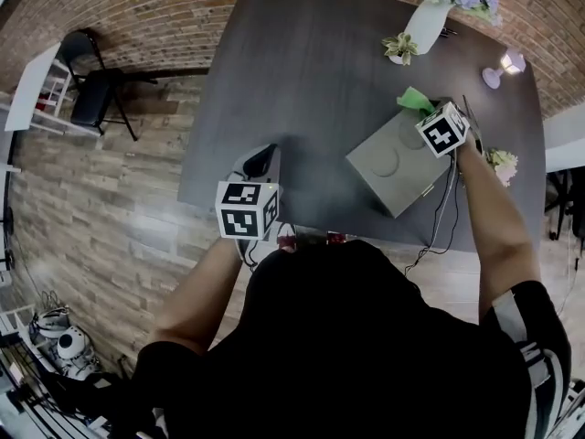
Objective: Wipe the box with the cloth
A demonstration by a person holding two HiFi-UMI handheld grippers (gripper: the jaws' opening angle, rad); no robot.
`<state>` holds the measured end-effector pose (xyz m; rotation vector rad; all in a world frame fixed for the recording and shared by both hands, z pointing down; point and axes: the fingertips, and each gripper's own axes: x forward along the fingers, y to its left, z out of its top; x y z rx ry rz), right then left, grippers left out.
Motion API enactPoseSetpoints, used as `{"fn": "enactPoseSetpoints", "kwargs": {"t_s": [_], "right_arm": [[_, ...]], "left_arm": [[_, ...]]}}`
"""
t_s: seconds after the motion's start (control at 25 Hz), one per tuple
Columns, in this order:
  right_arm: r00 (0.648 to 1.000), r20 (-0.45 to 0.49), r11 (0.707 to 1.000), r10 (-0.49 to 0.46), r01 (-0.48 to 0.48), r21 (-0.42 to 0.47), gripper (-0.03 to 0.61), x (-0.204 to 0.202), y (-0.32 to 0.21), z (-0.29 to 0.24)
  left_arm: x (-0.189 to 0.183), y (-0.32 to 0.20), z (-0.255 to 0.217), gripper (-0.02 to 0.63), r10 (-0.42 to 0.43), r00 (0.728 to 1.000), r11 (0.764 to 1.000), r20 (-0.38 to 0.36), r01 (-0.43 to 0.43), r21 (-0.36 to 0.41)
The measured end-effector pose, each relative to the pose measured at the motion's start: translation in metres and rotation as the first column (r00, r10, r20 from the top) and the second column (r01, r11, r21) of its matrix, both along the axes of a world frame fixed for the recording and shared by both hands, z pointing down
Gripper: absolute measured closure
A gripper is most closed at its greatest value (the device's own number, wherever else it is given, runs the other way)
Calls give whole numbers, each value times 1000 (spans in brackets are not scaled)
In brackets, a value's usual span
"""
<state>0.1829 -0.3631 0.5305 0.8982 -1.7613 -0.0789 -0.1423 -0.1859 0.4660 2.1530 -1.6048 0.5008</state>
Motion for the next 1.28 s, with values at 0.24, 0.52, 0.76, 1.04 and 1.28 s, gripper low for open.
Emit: {"fn": "enactPoseSetpoints", "kwargs": {"t_s": [0.24, 0.52, 0.76, 1.04, 1.28], "right_arm": [[996, -76, 999, -35, 35, 0, 497, -28, 30, -3], [987, -87, 989, -135, 130, -65, 497, -77, 104, 3], [972, -80, 969, -219, 208, -131, 495, -116, 170, 7], [979, 2, 958, -204, 200, -205, 495, -139, 208, 0], [981, 107, 942, -165, 188, -277, 495, -130, 216, -2]], "left_arm": [[-30, 4, 2, 604, -13, 999, 1000, -33, 13, 11], [-17, -12, 2, 604, 93, 993, 995, -74, -91, 29], [0, -22, 9, 604, 178, 979, 984, -96, -176, 21], [8, -21, 15, 604, 210, 970, 977, -123, -211, 2], [20, -25, 16, 604, 207, 972, 978, -114, -209, -6]]}}
